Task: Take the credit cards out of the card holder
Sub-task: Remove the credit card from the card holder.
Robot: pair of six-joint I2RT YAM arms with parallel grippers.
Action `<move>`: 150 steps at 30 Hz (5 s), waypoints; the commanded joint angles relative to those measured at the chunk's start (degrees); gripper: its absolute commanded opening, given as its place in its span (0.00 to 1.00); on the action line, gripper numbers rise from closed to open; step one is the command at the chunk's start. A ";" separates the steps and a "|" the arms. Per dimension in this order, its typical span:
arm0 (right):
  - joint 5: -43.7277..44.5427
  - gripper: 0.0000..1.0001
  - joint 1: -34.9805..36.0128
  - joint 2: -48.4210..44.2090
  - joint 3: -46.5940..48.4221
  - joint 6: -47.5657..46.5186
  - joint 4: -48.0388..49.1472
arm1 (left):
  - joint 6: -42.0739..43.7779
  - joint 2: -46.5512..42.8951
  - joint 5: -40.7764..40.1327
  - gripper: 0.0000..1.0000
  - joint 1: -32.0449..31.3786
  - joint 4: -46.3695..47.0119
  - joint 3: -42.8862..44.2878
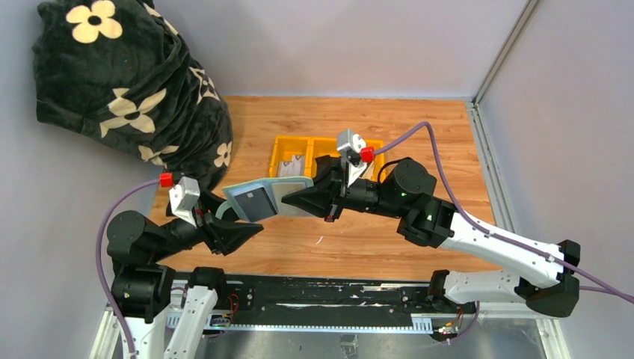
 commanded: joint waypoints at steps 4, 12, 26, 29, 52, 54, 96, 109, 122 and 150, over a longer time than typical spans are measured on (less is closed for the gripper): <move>4.27 0.00 -0.42 -2.71 -3.95 8.80 17.24 | -26.19 -3.23 -1.54 0.50 0.06 22.53 -4.53; 5.56 0.00 -0.42 -2.23 -6.94 12.77 22.57 | -41.02 -3.67 -1.44 0.41 0.05 34.55 -6.81; 4.76 0.00 -0.41 -2.05 -12.47 17.73 30.28 | -42.80 -3.71 -11.87 0.16 0.06 35.14 -6.97; 4.08 0.00 -0.39 -1.44 -13.20 18.79 31.82 | -43.19 -3.66 -12.63 0.17 0.06 33.60 -7.13; 5.43 0.13 -0.70 1.22 -14.94 24.21 33.87 | -44.74 -3.08 -12.32 0.09 0.06 37.34 -9.13; 6.30 0.27 -1.70 0.00 -15.20 24.05 30.50 | -40.40 -2.55 -12.72 0.06 0.06 31.90 -8.04; -12.28 0.55 -8.24 10.58 -3.55 36.78 16.93 | -22.41 8.32 -2.09 0.00 0.06 12.97 4.62; -7.76 0.56 -8.41 7.81 -3.16 31.96 8.88 | -25.04 8.02 -1.82 0.00 0.06 15.26 5.50; -12.44 0.51 -8.33 11.96 -1.78 38.62 20.11 | -25.53 6.73 -2.71 0.03 0.06 16.14 3.30; -12.23 0.16 -8.33 14.75 -5.57 47.18 34.65 | -42.33 2.89 3.05 0.26 0.06 35.77 -6.06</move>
